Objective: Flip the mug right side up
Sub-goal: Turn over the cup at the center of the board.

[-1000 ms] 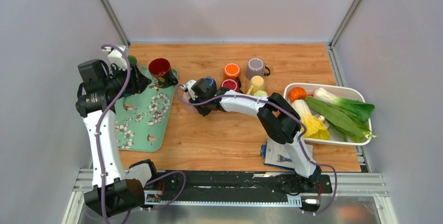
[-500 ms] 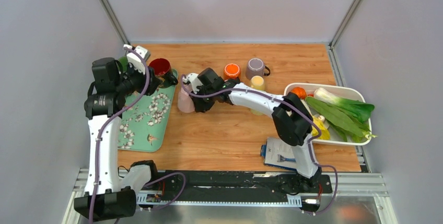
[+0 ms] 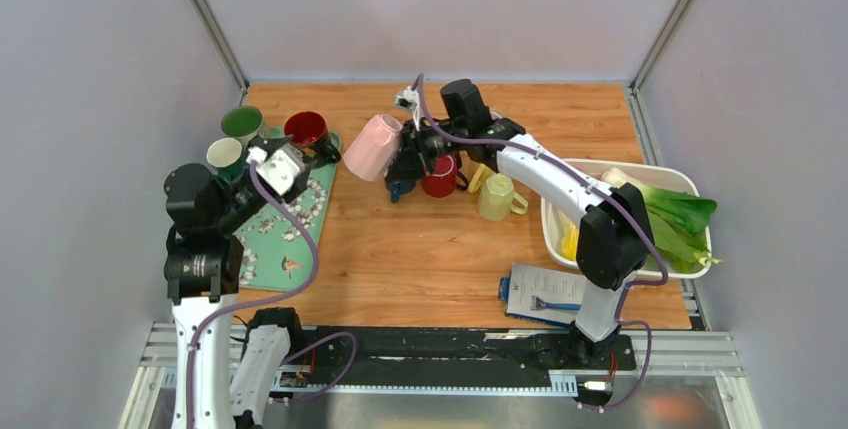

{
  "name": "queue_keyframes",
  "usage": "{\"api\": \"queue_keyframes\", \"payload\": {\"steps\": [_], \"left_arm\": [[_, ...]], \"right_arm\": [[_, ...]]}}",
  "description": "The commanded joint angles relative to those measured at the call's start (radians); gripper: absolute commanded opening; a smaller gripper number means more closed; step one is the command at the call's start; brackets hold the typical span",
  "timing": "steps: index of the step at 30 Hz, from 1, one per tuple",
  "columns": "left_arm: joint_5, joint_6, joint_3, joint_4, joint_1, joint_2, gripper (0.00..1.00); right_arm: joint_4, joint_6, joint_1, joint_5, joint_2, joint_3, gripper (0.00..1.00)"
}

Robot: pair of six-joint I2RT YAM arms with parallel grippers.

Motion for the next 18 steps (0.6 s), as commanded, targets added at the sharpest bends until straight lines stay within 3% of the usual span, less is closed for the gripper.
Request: {"api": "queue_keyframes", "payload": {"steps": [1,7,12,16,18], "left_arm": [[0.099,0.251,-0.064,0.014,-0.005,-0.071,0.65],[0.125,0.498,-0.143,0.026,-0.066,-0.097,0.65],[0.092,0.655,-0.178,0.06,-0.168,-0.084,0.65],[0.004,0.68,-0.258,0.224,-0.25,-0.093,0.65],[-0.067,0.67,-0.33,0.388,-0.301,-0.098,0.64]], "right_arm": [[0.267,0.225,-0.063,-0.284,-0.052,-0.044,0.0],[0.442,0.387,-0.07,-0.451,-0.033,-0.066,0.0],[0.539,0.49,-0.076,-0.5,-0.026,-0.066,0.0],[0.555,0.503,-0.076,-0.502,-0.035,-0.078,0.0],[0.554,0.502,-0.074,-0.501,-0.038,-0.079,0.0]]}}
